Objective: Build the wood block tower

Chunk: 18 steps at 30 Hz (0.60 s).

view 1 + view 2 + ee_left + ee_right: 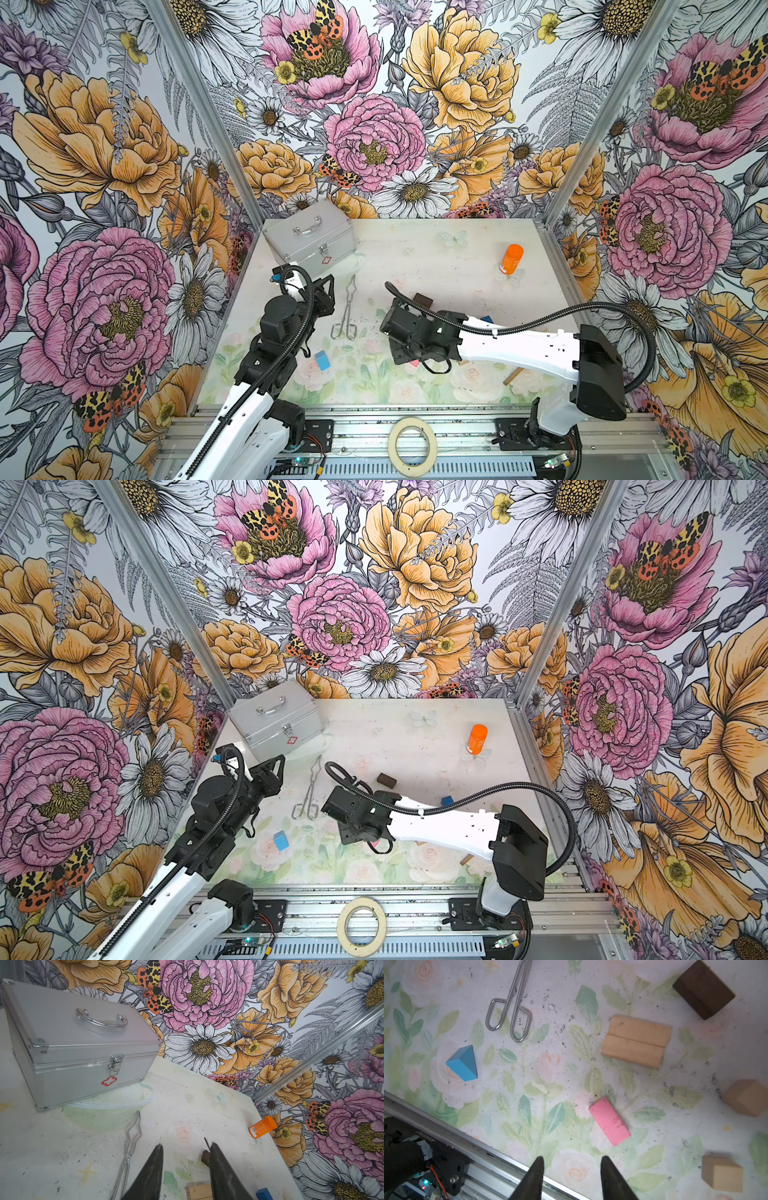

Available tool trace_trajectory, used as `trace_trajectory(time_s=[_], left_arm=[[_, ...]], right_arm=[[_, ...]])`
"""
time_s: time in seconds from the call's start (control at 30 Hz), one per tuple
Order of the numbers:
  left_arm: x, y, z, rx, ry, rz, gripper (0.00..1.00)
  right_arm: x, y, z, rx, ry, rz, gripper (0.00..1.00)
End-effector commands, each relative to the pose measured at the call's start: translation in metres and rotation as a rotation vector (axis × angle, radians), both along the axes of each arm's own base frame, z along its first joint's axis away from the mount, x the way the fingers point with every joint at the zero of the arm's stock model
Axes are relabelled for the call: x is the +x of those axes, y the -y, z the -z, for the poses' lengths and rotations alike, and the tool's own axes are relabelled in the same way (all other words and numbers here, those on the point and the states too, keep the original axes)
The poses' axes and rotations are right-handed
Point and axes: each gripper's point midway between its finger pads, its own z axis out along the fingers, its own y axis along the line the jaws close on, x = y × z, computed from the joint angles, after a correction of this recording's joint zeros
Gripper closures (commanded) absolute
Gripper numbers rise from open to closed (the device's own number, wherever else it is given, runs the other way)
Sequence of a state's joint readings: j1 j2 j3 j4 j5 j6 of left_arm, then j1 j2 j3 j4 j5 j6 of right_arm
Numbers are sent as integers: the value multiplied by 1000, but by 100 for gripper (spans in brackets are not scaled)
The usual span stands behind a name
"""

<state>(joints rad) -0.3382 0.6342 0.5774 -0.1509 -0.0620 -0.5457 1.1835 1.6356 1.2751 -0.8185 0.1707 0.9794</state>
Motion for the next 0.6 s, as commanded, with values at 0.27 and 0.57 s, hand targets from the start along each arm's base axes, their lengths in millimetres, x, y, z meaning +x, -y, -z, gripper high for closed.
trace_trajectory(time_s=[0.27, 0.57], left_arm=[[-12, 20, -20, -99, 8, 115, 62], [-28, 26, -30, -129, 48, 154, 62]], right_arm=[[-4, 19, 38, -6, -82, 496, 40], [4, 33, 55, -26, -64, 646, 28]])
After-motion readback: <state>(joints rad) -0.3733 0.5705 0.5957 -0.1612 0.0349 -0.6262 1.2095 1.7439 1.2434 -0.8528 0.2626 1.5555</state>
